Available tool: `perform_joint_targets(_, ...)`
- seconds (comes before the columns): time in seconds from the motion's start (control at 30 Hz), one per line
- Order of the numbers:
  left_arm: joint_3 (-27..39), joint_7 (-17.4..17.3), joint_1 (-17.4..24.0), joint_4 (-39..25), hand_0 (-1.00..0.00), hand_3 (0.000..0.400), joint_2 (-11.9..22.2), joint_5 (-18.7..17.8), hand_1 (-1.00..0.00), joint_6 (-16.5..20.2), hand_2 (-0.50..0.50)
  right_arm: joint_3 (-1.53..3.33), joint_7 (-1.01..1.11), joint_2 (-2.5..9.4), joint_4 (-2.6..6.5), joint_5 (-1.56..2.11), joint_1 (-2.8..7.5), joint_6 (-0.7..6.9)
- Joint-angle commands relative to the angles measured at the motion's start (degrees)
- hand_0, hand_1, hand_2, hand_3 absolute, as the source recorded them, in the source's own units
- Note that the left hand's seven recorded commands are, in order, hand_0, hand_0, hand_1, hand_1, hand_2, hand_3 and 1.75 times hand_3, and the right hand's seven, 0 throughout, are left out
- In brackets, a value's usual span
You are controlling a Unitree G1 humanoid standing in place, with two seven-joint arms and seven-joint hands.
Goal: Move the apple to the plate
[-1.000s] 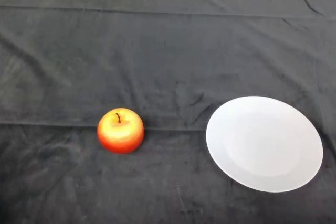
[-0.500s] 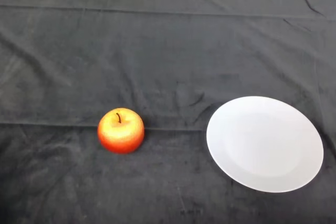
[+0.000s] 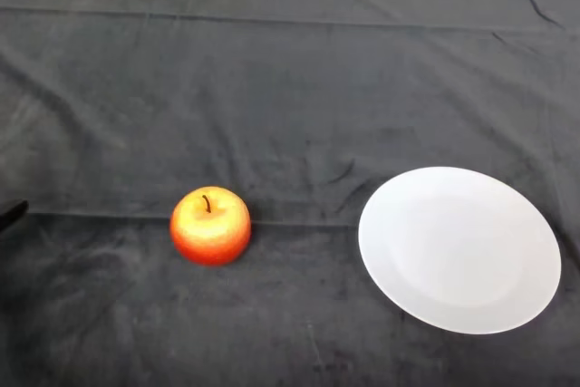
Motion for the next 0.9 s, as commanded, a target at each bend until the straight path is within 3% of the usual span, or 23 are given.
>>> perform_joint_targets(0.03,-1.47,-1.06,-2.2,-1.83,0.0,0.0,-0.24,1.06,0.0,-0.98,0.0,-0.96,-0.24,-0.71,0.78,0.49,-0.34,0.21)
perform_joint_targets(0.27,-4.39,-4.87,-0.61,-6.97,0.0,0.0,-1.12,2.4,0.0,1.31,0.0,-0.95,-0.26,-0.68,0.72,0.48,-0.33,0.21)
perform_joint_targets(0.53,-5.65,-10.17,2.41,-13.3,0.0,0.0,-0.52,1.48,0.0,3.74,0.0,-0.91,-0.33,-0.61,0.55,0.46,-0.27,0.21)
perform_joint_targets(0.9,-5.87,-12.41,4.27,-17.61,0.0,0.0,-0.27,0.54,0.0,6.47,0.0,-0.86,-0.46,-0.51,0.29,0.44,-0.19,0.21)
